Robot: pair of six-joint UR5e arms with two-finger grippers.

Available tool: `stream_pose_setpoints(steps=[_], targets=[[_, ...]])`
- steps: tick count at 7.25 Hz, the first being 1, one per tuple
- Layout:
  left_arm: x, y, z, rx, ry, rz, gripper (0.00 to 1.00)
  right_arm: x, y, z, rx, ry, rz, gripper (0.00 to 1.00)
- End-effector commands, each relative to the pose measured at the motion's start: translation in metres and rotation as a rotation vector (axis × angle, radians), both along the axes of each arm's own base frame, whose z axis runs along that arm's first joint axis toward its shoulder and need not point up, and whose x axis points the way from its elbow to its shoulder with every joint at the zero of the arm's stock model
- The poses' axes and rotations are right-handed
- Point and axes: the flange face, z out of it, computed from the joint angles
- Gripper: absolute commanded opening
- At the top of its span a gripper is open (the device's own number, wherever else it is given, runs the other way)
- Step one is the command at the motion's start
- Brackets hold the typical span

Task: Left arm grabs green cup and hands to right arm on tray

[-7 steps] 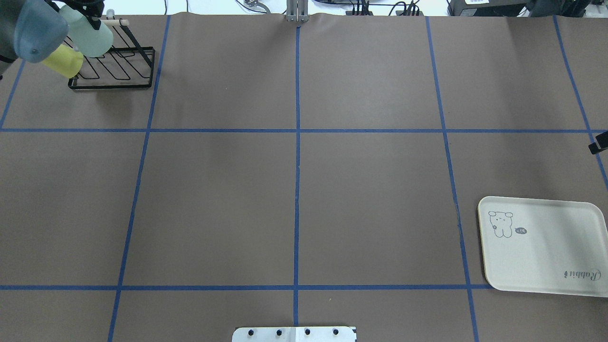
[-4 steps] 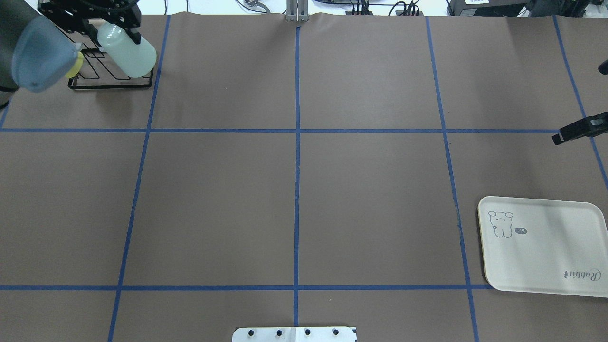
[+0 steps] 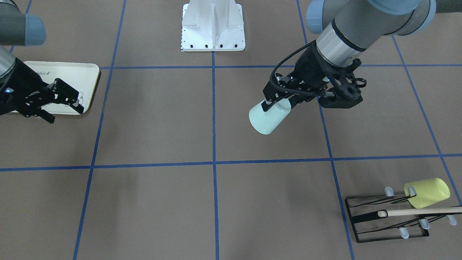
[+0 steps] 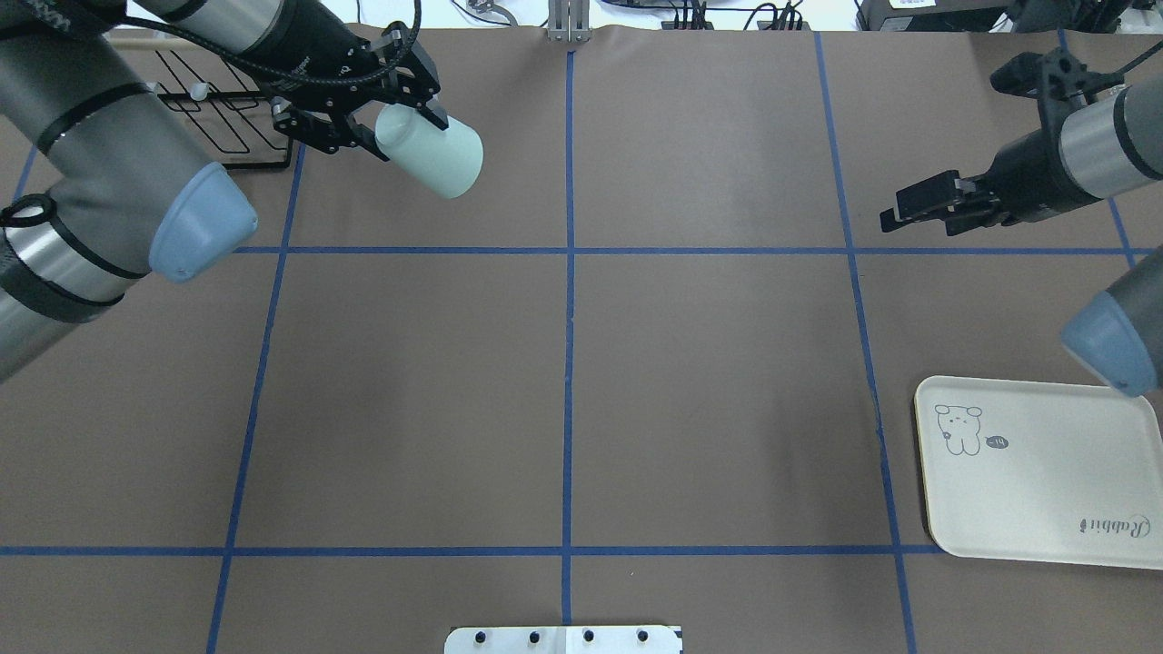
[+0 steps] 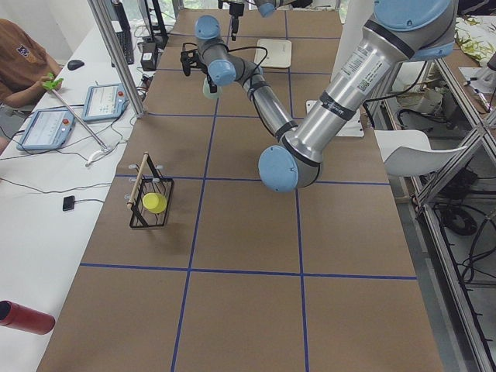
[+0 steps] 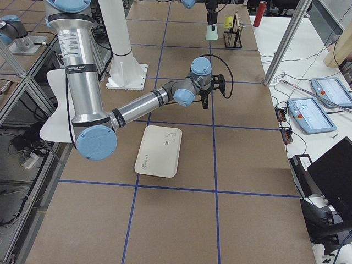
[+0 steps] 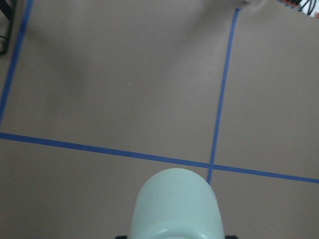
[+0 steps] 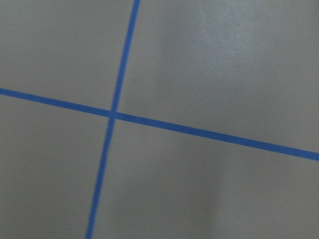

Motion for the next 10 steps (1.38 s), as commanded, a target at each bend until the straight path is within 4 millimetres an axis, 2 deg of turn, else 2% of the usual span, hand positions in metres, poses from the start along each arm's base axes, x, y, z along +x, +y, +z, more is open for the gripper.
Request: stream_pose_setpoints(steps=[1,2,3,5,6,7,9,10], targets=[[0.011,0.001,0.011,-0.093,0.282,-0.001,0.0,-0.02,0.026,-0.037,-0.036,-0.223,0.03,0.98],[0.018,0.002,0.03,-0.132,0.396,0.014,0.0,-0.023,0.035,-0.051,-0.054,-0.296,0.031,0.98],[0.017,0.002,0.05,-0.204,0.49,0.032,0.0,-0.027,0.038,-0.074,-0.083,-0.376,0.032,0.97],[0.009,0.016,0.056,-0.239,0.606,0.079,0.0,-0.048,0.048,-0.133,-0.164,-0.501,-0.025,0.94],[0.003,0.026,0.071,-0.267,0.66,0.092,0.0,-0.058,0.06,-0.161,-0.206,-0.573,-0.056,0.94],[0.0,0.034,0.078,-0.333,0.741,0.09,0.0,-0.069,0.071,-0.166,-0.182,-0.614,-0.079,0.95],[0.006,0.054,0.068,-0.413,0.867,0.122,0.0,-0.1,0.096,-0.172,-0.133,-0.709,-0.079,0.94],[-0.001,0.067,0.07,-0.429,0.893,0.134,0.0,-0.111,0.106,-0.176,-0.168,-0.767,-0.058,0.91]])
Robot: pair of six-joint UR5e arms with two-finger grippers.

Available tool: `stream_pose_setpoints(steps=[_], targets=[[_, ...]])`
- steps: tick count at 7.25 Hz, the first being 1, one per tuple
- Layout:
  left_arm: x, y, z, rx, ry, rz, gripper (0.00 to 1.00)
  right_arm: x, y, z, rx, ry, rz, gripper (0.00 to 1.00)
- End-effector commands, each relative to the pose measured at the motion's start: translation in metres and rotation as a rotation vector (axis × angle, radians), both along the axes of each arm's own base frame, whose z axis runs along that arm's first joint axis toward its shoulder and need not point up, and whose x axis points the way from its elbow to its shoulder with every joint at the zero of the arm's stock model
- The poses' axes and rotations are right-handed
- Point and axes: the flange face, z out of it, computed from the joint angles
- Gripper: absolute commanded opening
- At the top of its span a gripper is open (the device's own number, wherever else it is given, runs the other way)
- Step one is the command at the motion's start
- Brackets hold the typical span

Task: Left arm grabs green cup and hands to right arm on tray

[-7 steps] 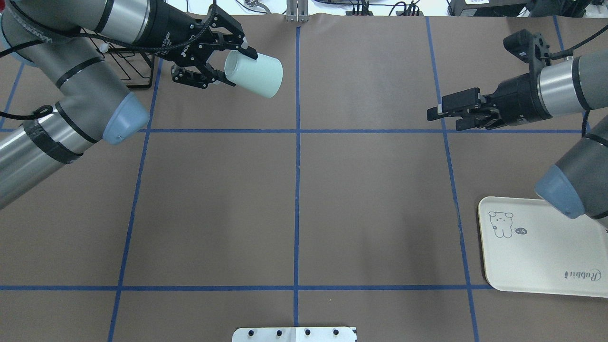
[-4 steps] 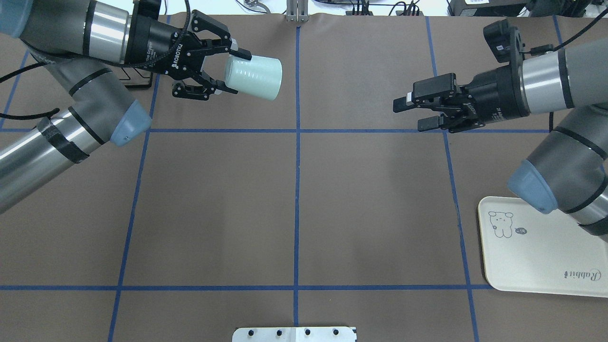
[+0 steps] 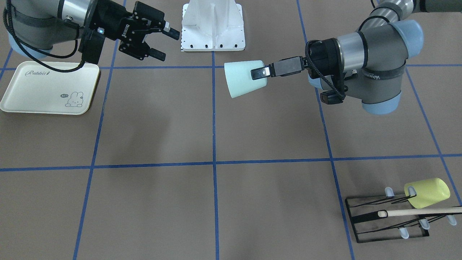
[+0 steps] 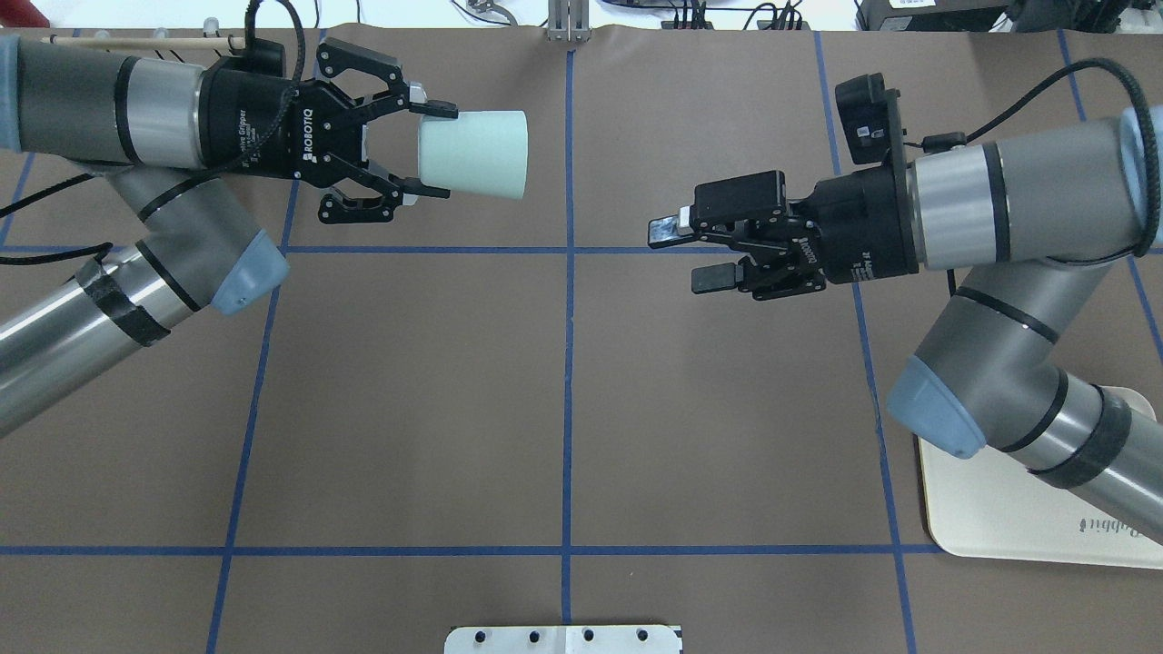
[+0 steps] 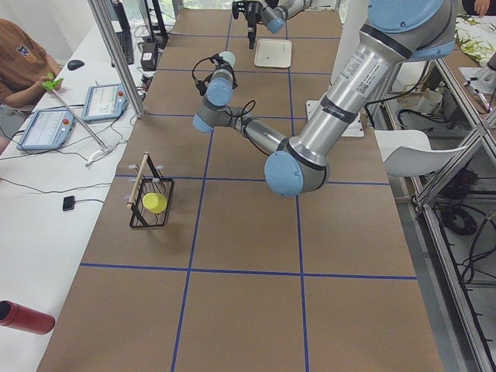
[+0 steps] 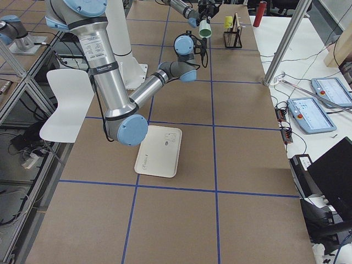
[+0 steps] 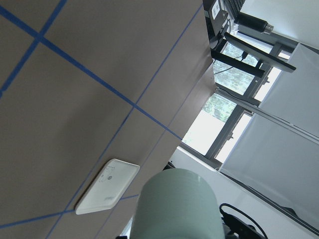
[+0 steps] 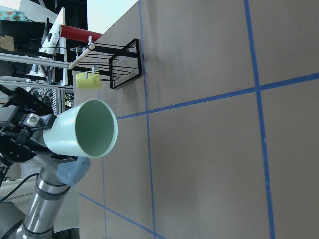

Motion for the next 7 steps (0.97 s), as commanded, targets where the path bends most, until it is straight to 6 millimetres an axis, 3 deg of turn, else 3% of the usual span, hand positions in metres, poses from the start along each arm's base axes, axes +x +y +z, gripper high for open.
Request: stream_pose_setpoints(steps=[1,3,5,7], targets=[[-0.007,0.028,-0.01,-0.04,0.081,0.05,0.0,-0.03,0.024,-0.017,-0.037,-0.125,0.035,0.89],[-0.02,0.046,-0.019,-0.084,0.121,0.098,0.0,-0.044,0.036,-0.025,-0.122,-0.272,0.066,0.85],[-0.031,0.061,-0.027,-0.136,0.148,0.163,0.0,-0.053,0.028,-0.026,-0.147,-0.332,0.073,0.82],[-0.026,0.07,-0.036,-0.155,0.181,0.182,0.0,-0.053,0.028,-0.026,-0.148,-0.335,0.074,0.81]])
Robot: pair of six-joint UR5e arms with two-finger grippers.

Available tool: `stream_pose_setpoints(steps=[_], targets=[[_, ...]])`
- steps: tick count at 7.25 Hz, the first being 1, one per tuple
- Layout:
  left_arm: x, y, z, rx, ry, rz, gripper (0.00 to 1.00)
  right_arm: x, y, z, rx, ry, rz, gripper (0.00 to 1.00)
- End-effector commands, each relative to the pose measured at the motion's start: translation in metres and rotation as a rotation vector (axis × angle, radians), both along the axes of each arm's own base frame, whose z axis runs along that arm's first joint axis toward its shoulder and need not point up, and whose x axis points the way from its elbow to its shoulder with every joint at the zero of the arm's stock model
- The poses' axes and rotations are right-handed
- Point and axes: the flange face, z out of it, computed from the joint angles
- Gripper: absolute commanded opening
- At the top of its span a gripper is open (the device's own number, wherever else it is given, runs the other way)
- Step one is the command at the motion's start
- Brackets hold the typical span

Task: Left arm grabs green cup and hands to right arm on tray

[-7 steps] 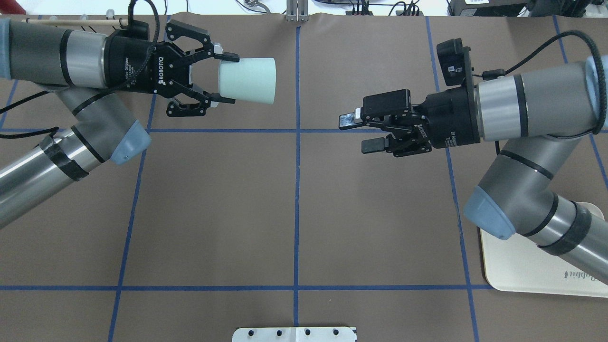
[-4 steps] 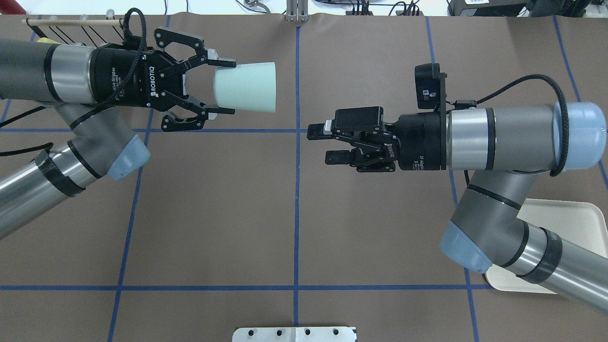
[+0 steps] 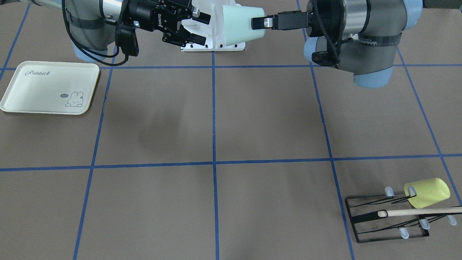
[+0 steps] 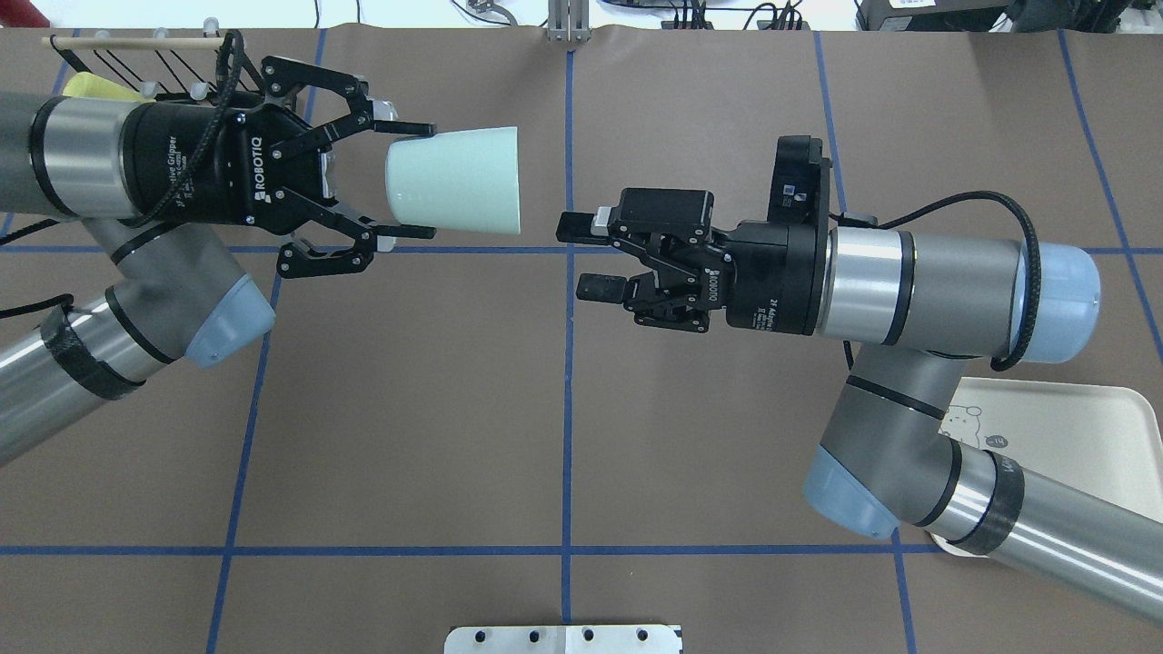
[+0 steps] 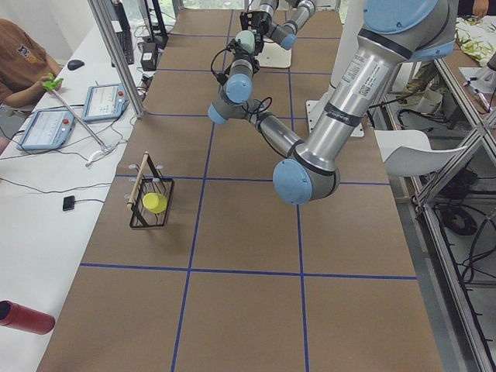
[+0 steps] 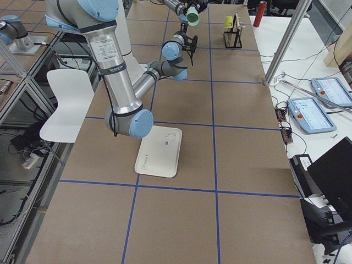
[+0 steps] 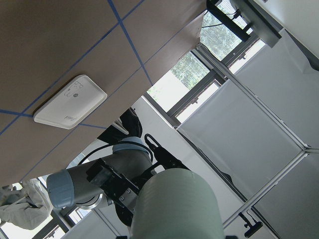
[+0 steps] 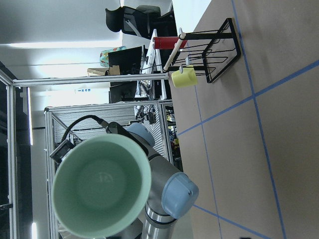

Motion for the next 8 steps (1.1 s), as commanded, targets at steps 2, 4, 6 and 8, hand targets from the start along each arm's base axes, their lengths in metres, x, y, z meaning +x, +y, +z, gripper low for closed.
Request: stream_pose_setpoints(steps=[2,4,6,8], targets=[[0.015,0.016,-0.013,-0.035,0.046,0.027,0.0,-0.001,0.0,-0.009,0.001,-0.023,-0.004,0.81],[0.021,0.022,-0.015,-0.034,0.05,0.042,0.0,0.002,0.001,-0.011,0.002,-0.047,-0.012,0.78],[0.033,0.029,-0.018,-0.05,0.069,0.057,0.0,0.006,0.005,-0.011,0.007,-0.084,-0.028,0.62],[0.042,0.04,-0.022,-0.052,0.08,0.078,0.0,0.008,0.009,-0.01,0.019,-0.112,-0.037,0.56]])
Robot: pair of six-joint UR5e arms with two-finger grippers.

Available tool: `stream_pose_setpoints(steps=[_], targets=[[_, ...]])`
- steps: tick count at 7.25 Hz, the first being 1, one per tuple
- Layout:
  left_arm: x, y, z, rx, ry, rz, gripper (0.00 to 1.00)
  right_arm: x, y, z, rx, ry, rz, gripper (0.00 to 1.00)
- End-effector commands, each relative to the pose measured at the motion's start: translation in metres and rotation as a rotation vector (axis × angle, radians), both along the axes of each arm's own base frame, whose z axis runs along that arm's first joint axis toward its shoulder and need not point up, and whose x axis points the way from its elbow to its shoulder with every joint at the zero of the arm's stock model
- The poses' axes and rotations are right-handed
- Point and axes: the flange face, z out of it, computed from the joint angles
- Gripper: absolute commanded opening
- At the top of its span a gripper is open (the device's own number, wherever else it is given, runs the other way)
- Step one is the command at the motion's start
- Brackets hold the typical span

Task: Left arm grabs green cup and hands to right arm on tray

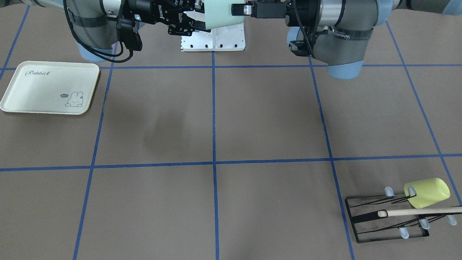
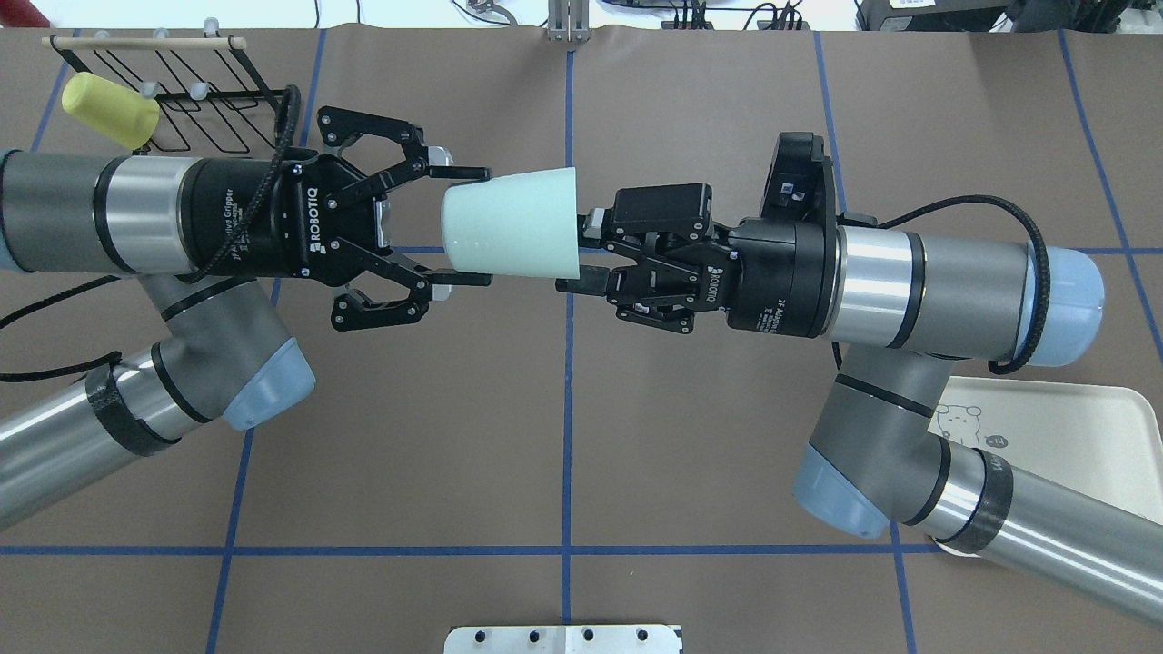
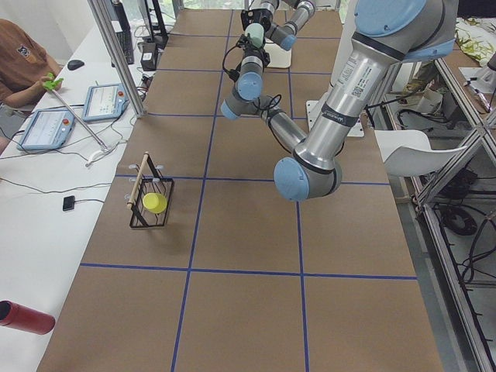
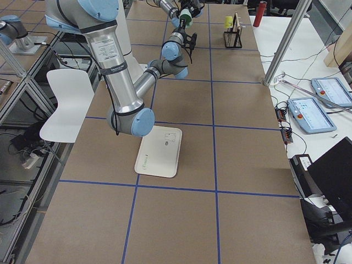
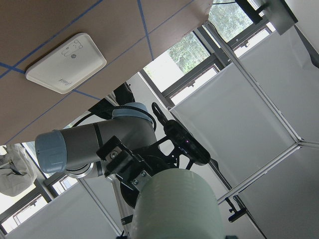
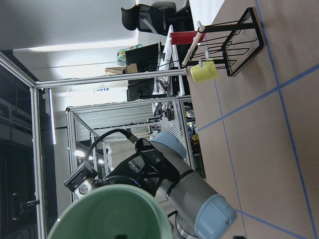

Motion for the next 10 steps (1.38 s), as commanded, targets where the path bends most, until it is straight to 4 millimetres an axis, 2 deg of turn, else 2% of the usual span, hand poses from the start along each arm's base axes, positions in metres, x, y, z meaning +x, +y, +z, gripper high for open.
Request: stream_pose_setpoints(steps=[1,2,3,4,5,6,9,10], targets=[[0.008,0.01,-0.003,0.0,0.008,0.022,0.0,0.002,0.002,0.001,0.009,-0.02,-0.005,0.57],[0.009,0.011,-0.004,0.001,0.009,0.025,0.0,0.002,0.003,0.0,0.01,-0.021,-0.007,0.56],[0.017,0.016,-0.004,0.0,0.008,0.041,0.0,0.002,0.003,0.0,0.011,-0.022,-0.007,0.48],[0.018,0.018,-0.006,-0.007,0.02,0.038,0.0,0.003,0.006,0.004,0.015,-0.033,-0.012,0.18],[0.018,0.018,-0.006,-0.007,0.021,0.038,0.06,0.005,0.007,0.005,0.003,-0.048,-0.027,0.0],[0.016,0.019,-0.007,-0.004,0.024,0.036,0.99,0.005,0.007,0.006,0.001,-0.049,-0.029,0.0],[0.004,0.02,-0.006,0.013,0.025,0.022,1.0,0.011,0.009,0.006,-0.022,-0.072,-0.053,0.0],[-0.01,0.011,0.012,-0.001,0.003,-0.011,1.0,0.018,0.01,0.019,-0.044,-0.076,-0.066,0.0]])
